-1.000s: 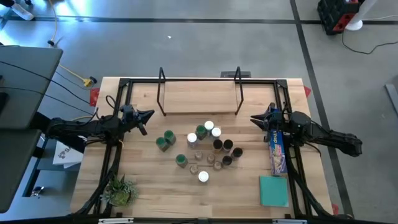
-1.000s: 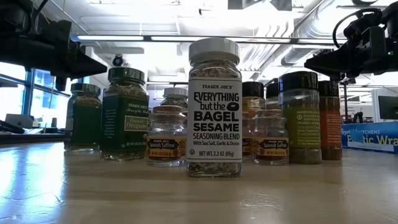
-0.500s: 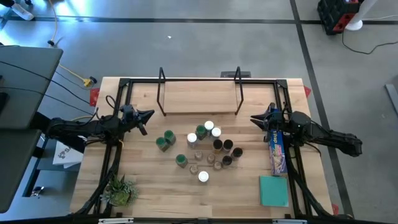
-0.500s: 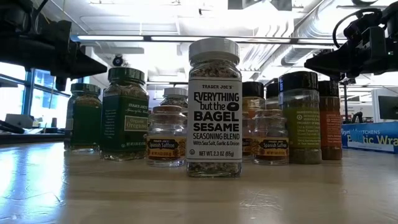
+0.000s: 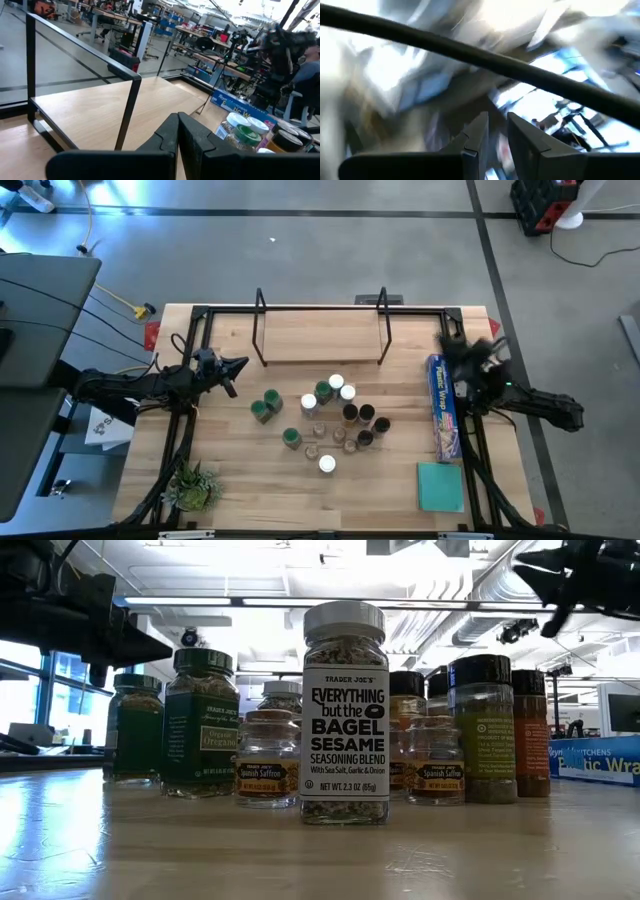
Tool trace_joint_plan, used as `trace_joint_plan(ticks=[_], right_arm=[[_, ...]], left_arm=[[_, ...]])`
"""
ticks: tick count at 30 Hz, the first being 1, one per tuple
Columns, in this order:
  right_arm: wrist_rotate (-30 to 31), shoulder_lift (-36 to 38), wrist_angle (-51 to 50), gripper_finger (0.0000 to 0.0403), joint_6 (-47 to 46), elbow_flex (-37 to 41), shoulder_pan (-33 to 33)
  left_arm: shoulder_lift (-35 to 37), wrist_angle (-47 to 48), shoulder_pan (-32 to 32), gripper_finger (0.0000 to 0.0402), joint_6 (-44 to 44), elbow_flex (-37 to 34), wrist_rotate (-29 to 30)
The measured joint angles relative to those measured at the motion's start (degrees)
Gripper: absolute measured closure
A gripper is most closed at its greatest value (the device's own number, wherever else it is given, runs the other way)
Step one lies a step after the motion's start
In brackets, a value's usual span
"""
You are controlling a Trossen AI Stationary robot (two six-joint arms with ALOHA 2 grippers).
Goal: Shelf spices
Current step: Put the violet seasoning bottle on the shelf
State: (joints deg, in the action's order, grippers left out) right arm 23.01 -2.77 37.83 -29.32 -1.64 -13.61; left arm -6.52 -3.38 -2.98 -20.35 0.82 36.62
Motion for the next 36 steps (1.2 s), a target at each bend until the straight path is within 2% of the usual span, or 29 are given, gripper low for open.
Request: trace_joint_plan(ticks=[1,2,4,7,12,17,19,22,26,29,33,36], right_arm=[[3.24,-0.54,-1.34,0.0339,-3.74,-1.36,-0.05],[3.6,-1.41,-4.43,0.0339,-4.92,-3.33,-0.01],[0.2,-5.19,-13.63,0.0339,-5.15,-9.8,0.32],[-2.46,-15.73,-27.88,0.0339,-7.73,-21.41,0.61],[-17.27,-37.34,-42.07,0.0339,-7.87,-42.83,0.52],[-36.83,-57.26,-59.62,0.0339,-7.74,-62.44,0.52],[-41.54,-63.79,-68.22,0.0339,-7.72,-69.39,0.85],[-45.44,-72.6,-81.12,0.0332,-4.55,-77.35,2.49],[-47.31,-81.42,-95.66,0.0296,4.01,-82.86,5.16],[-47.23,-85.61,-102.22,0.0253,9.6,-82.78,7.07],[-43.01,-88.97,-105.95,0.0189,16.54,-80.24,9.74],[-37.27,-90.17,-105.6,0.0152,18.24,-78.38,11.53]], left_arm=[[0.0,0.0,-0.01,0.0396,0.02,0.0,-0.02],[0.0,0.0,0.0,0.0396,-0.01,0.0,0.0],[0.0,0.0,-0.02,0.0396,-0.01,0.0,0.03],[0.0,0.0,0.0,0.0396,0.0,0.0,0.0],[0.0,0.0,0.0,0.0396,0.0,0.0,-0.02],[0.0,0.0,0.0,0.0397,-0.01,0.0,0.01],[0.0,0.0,-0.02,0.0397,0.01,0.0,0.01],[0.0,0.0,-0.01,0.0396,-0.01,0.0,0.02],[0.0,0.0,-0.02,0.0396,-0.01,0.0,0.03],[0.0,0.0,-0.02,0.0396,0.0,0.0,-0.01],[0.0,0.01,-0.01,0.0396,-0.01,-0.01,0.01],[0.0,0.0,-0.01,0.0396,-0.01,0.0,0.01]])
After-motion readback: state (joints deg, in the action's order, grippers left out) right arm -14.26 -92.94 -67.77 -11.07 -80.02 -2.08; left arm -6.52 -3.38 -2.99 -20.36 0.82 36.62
